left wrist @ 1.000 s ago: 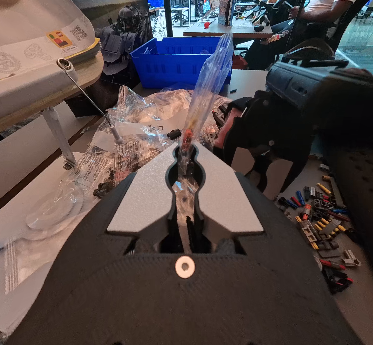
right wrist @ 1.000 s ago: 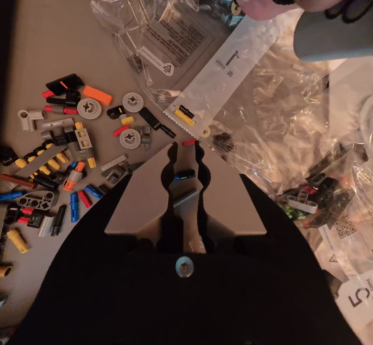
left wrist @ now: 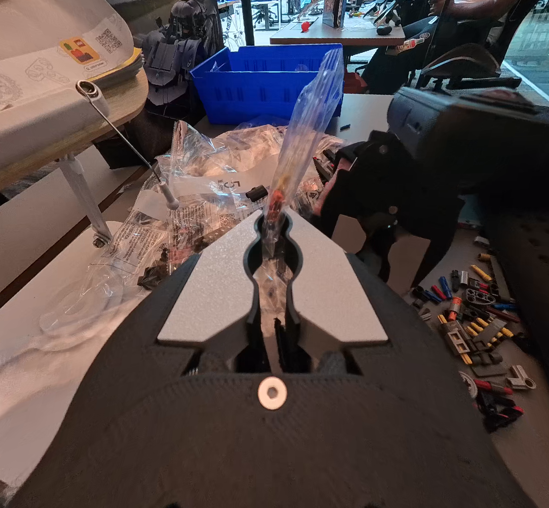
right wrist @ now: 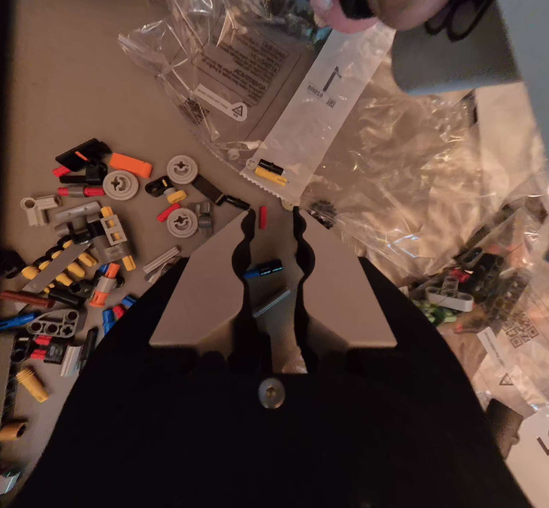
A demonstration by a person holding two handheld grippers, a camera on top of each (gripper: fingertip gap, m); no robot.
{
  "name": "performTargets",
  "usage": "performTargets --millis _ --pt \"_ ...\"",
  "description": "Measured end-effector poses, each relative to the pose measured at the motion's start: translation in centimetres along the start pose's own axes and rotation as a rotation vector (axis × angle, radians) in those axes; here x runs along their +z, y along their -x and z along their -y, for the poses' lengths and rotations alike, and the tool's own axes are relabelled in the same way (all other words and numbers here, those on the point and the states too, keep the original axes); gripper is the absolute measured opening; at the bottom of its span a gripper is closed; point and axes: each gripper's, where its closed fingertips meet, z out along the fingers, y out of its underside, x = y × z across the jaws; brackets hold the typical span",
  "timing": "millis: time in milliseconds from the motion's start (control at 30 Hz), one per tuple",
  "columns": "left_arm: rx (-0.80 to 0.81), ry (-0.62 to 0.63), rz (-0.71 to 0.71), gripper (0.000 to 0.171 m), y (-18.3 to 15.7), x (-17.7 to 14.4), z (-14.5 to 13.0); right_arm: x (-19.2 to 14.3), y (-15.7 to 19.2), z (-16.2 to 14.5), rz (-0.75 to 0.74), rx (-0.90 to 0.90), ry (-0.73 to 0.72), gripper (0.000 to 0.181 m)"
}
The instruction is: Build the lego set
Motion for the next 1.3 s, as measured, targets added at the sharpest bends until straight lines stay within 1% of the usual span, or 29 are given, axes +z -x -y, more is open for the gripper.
performTargets --millis 200,400,500,533,600,733,767,833,933,1133,1167,1200,1300 --pt "0.0 0.004 0.0 0.005 0.0 0.1 -0.1 -0.1 -0.8 0.5 -0.045 -0.022 -0.021 0.021" --pt "0.0 0.008 0.002 0.005 0.0 0.2 -0.2 0.4 -1.1 0.0 -0.043 -0.012 -0.005 0.019" --pt "0.001 0.01 0.002 0.005 0.0 0.2 -0.2 0.6 -0.9 0.1 -0.032 -0.015 -0.005 0.013" --pt "0.001 0.011 0.001 0.005 0.0 0.2 -0.2 0.6 -0.9 0.0 -0.034 -0.022 0.0 0.006" --pt "0.003 0.012 0.002 0.005 0.0 0.2 -0.3 0.5 -1.2 0.0 -0.058 -0.038 0.001 0.0" --pt "0.001 0.008 0.004 0.005 0.0 0.1 -0.2 -0.1 -1.2 0.9 -0.043 -0.006 -0.055 0.0" --pt "0.002 0.009 0.004 0.005 0.0 0.2 -0.2 0.0 -1.2 0.7 -0.042 -0.007 -0.047 0.001" --pt "0.003 0.011 0.004 0.005 0.0 0.2 -0.2 0.4 -1.0 0.5 -0.039 -0.018 -0.031 0.008" --pt "0.004 0.014 0.004 0.005 0.0 0.2 -0.3 0.8 -0.6 0.4 -0.024 -0.027 -0.019 0.01" --pt "0.005 0.017 0.007 0.005 0.0 0.2 -0.3 0.6 -0.7 0.1 -0.033 -0.042 0.003 0.006" --pt "0.005 0.016 0.007 0.005 0.1 0.2 -0.3 0.4 -0.9 0.1 -0.043 -0.043 0.004 0.003" --pt "0.004 0.016 0.007 0.005 0.1 0.2 -0.3 0.1 -1.0 0.1 -0.049 -0.041 -0.003 0.0" --pt "0.006 0.016 0.007 0.005 0.0 0.2 -0.3 -0.4 -1.3 0.1 -0.053 -0.026 -0.019 0.0"
